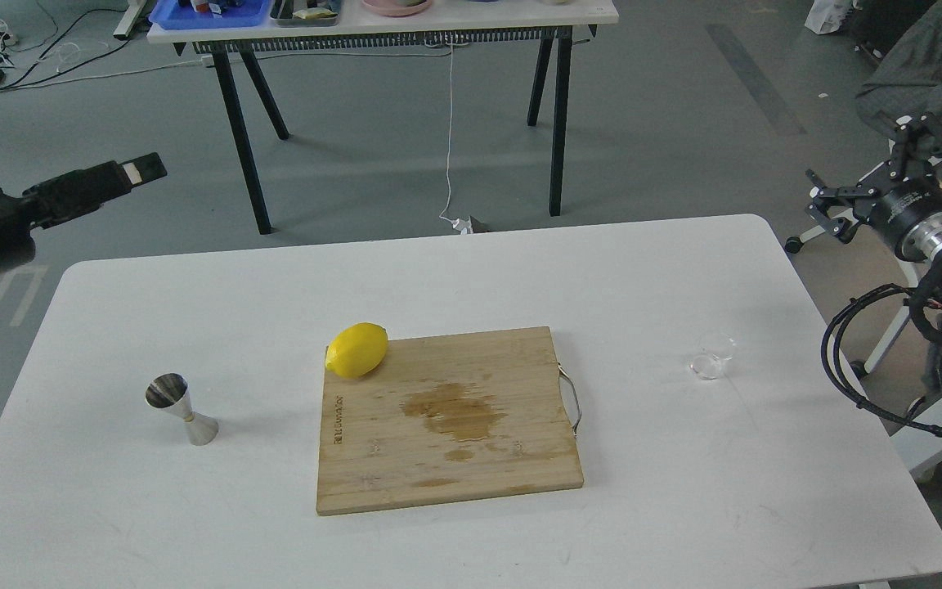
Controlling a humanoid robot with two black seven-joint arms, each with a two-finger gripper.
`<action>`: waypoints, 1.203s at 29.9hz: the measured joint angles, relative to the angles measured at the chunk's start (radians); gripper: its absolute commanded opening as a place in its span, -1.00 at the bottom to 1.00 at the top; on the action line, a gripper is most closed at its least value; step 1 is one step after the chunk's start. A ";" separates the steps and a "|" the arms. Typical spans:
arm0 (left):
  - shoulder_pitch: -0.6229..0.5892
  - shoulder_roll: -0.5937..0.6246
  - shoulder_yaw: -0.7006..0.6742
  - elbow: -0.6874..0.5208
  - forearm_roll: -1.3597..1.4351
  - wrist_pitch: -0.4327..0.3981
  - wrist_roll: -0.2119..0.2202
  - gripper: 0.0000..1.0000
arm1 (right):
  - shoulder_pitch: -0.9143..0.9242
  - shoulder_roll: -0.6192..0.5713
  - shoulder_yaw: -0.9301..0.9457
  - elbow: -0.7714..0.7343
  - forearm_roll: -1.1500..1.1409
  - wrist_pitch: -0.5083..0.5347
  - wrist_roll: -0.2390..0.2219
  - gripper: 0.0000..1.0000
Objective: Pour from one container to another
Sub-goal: 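Move the left hand down toward the metal jigger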
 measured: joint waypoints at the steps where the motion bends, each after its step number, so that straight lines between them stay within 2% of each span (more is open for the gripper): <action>1: 0.023 0.028 0.000 -0.021 0.014 0.042 0.000 0.99 | -0.002 0.000 0.001 0.000 0.000 0.000 0.000 0.97; 5: 0.085 0.092 -0.005 -0.052 0.031 0.206 0.000 0.99 | -0.007 0.000 0.003 -0.001 0.000 0.000 0.001 0.97; 10: 0.174 0.119 -0.006 -0.049 0.033 0.466 0.000 0.99 | -0.012 0.000 0.006 -0.001 0.000 0.000 0.010 0.97; 14: 0.249 0.114 -0.004 -0.046 0.025 0.600 0.000 0.99 | -0.015 -0.002 0.010 -0.001 0.000 0.000 0.011 0.97; 22: 0.424 0.019 -0.004 -0.033 -0.006 0.749 0.000 0.99 | -0.026 -0.002 0.011 -0.001 0.000 0.000 0.011 0.97; 26: 0.496 -0.070 -0.004 0.015 0.037 0.760 0.000 0.99 | -0.027 -0.002 0.012 -0.001 0.000 0.000 0.011 0.97; 30: 0.528 -0.178 -0.004 0.101 0.126 0.761 0.000 0.99 | -0.027 -0.002 0.012 -0.001 0.000 0.000 0.011 0.97; 36: 0.549 -0.276 -0.001 0.200 0.183 0.761 0.000 0.99 | -0.027 -0.002 0.016 -0.001 0.000 0.000 0.011 0.97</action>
